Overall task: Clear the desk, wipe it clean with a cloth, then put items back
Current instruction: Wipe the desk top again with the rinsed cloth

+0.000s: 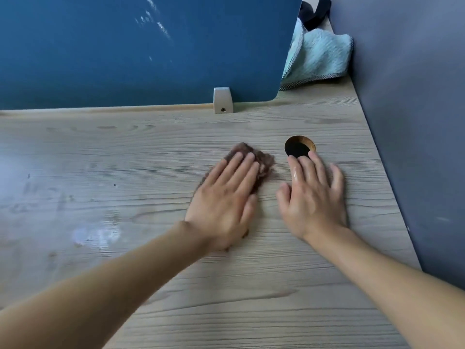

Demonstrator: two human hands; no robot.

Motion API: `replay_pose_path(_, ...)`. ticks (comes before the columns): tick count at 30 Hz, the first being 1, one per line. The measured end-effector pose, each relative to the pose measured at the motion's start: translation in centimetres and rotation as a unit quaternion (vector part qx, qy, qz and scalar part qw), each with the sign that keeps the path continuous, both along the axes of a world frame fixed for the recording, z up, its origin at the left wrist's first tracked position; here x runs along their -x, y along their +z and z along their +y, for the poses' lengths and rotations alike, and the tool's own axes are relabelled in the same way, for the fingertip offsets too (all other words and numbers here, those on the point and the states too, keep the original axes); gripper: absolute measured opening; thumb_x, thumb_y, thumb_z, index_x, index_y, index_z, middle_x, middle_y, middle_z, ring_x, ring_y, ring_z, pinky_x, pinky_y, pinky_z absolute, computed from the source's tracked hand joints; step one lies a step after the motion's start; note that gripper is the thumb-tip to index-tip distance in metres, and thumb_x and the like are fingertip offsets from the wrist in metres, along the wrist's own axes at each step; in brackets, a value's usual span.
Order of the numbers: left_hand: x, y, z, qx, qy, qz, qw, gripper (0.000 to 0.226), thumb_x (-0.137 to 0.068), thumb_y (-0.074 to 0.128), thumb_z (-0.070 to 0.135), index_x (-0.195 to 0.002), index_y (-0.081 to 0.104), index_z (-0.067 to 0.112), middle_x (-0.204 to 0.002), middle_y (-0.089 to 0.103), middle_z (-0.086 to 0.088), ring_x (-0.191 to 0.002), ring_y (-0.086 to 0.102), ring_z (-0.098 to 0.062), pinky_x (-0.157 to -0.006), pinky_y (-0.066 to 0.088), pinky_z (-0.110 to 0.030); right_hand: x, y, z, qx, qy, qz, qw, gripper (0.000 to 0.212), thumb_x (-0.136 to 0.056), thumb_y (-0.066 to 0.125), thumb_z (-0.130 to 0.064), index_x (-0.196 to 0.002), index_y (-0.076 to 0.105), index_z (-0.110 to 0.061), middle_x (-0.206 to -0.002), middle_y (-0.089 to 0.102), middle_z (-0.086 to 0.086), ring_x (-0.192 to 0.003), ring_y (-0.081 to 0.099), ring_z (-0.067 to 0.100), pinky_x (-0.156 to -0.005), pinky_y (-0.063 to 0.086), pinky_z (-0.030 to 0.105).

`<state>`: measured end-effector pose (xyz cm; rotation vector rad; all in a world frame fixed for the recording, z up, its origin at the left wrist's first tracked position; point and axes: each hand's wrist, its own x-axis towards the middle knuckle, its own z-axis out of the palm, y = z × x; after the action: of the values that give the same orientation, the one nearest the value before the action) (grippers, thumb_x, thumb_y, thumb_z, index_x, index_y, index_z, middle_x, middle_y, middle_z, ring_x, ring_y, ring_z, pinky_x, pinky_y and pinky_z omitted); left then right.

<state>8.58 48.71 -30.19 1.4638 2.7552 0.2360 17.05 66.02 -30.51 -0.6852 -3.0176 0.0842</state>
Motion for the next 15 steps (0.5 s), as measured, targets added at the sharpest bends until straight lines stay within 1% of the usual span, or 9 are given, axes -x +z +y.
replay_pose_path(2,-3.3,0.3,-2.1,0.019,-0.143,-0.007,0.99,0.063,-0.102,0.024,0.039,-0.157,0.021,0.009,-0.165,0.014,-0.008,-0.154,0.005,-0.022,-0.125,0.01,-0.042,-0.1,-0.1,0.2,0.003,0.008,-0.006,1.0,0.065,-0.092,0.02,-0.04,-0.148,0.04,-0.013,-0.149,0.044,0.006,-0.148,0.025,0.025,-0.116,0.019,0.056)
replay_pose_path(4,-1.8,0.1,-2.9,0.036,-0.226,-0.021,0.973,0.062,-0.101,0.026,0.037,-0.157,0.022,0.01,-0.165,0.015,-0.008,-0.154,0.006,-0.022,-0.125,0.008,-0.041,-0.1,-0.3,0.3,0.006,0.01,-0.011,1.0,0.064,-0.095,0.018,-0.039,-0.15,0.037,-0.013,-0.151,0.042,0.006,-0.149,0.023,0.024,-0.117,0.018,0.056)
replay_pose_path(5,-0.3,0.0,-2.5,0.034,-0.213,-0.022,0.976,0.062,-0.1,0.026,0.036,-0.157,0.024,0.011,-0.165,0.018,-0.007,-0.154,0.008,-0.021,-0.125,0.008,-0.038,-0.1,-0.5,0.4,0.009,0.01,-0.007,1.0,0.063,-0.095,0.018,-0.039,-0.15,0.037,-0.013,-0.151,0.042,0.005,-0.149,0.023,0.024,-0.116,0.018,0.056)
replay_pose_path(6,1.4,0.0,-1.8,0.026,-0.158,-0.028,0.987,0.062,-0.099,0.025,0.036,-0.157,0.025,0.012,-0.164,0.02,-0.006,-0.153,0.01,-0.02,-0.125,0.006,-0.035,-0.1,-0.6,0.5,0.012,0.011,-0.002,1.0,0.062,-0.095,0.019,-0.038,-0.149,0.038,-0.013,-0.15,0.043,0.005,-0.149,0.023,0.024,-0.116,0.018,0.056)
replay_pose_path(8,4.6,0.1,-0.2,0.015,0.033,-0.031,0.999,0.065,-0.098,0.018,0.039,-0.158,0.021,0.014,-0.165,0.017,-0.006,-0.154,0.007,-0.018,-0.124,-0.001,-0.03,-0.1,-0.6,0.4,0.017,0.011,0.006,1.0,0.061,-0.095,0.021,-0.038,-0.148,0.039,-0.014,-0.15,0.044,0.004,-0.148,0.024,0.023,-0.117,0.018,0.056)
replay_pose_path(9,5.4,0.1,0.6,0.02,0.116,-0.033,0.993,0.066,-0.098,0.015,0.041,-0.159,0.018,0.015,-0.166,0.012,-0.004,-0.154,0.003,-0.016,-0.124,-0.003,-0.03,-0.1,-0.6,0.5,0.016,0.009,0.009,1.0,0.061,-0.095,0.021,-0.038,-0.148,0.039,-0.014,-0.15,0.044,0.004,-0.148,0.024,0.023,-0.117,0.017,0.056)
replay_pose_path(10,5.3,-0.1,1.1,0.019,0.162,-0.034,0.986,0.066,-0.098,0.014,0.041,-0.159,0.016,0.015,-0.167,0.009,-0.003,-0.154,0.0,-0.015,-0.124,-0.003,-0.032,-0.1,-0.6,0.5,0.017,0.006,0.013,1.0,0.061,-0.095,0.02,-0.038,-0.148,0.039,-0.014,-0.15,0.044,0.004,-0.148,0.024,0.023,-0.117,0.017,0.056)
replay_pose_path(12,2.9,-0.1,1.3,0.012,0.149,-0.02,0.989,0.065,-0.099,0.015,0.042,-0.159,0.017,0.015,-0.166,0.01,-0.002,-0.154,0.0,-0.016,-0.125,0.001,-0.036,0.0,-0.8,0.4,0.019,0.004,0.019,1.0,0.061,-0.094,0.02,-0.037,-0.147,0.04,-0.014,-0.148,0.045,0.005,-0.148,0.025,0.023,-0.117,0.017,0.056)
replay_pose_path(15,-4.2,-0.1,-0.2,0.003,-0.013,-0.003,1.0,0.063,-0.101,0.021,0.042,-0.158,0.022,0.015,-0.165,0.015,-0.003,-0.154,0.003,-0.019,-0.125,0.008,-0.04,0.1,-1.1,0.7,0.02,0.01,0.038,0.999,0.063,-0.092,0.021,-0.037,-0.144,0.044,-0.012,-0.145,0.049,0.006,-0.146,0.029,0.025,-0.116,0.018,0.057)
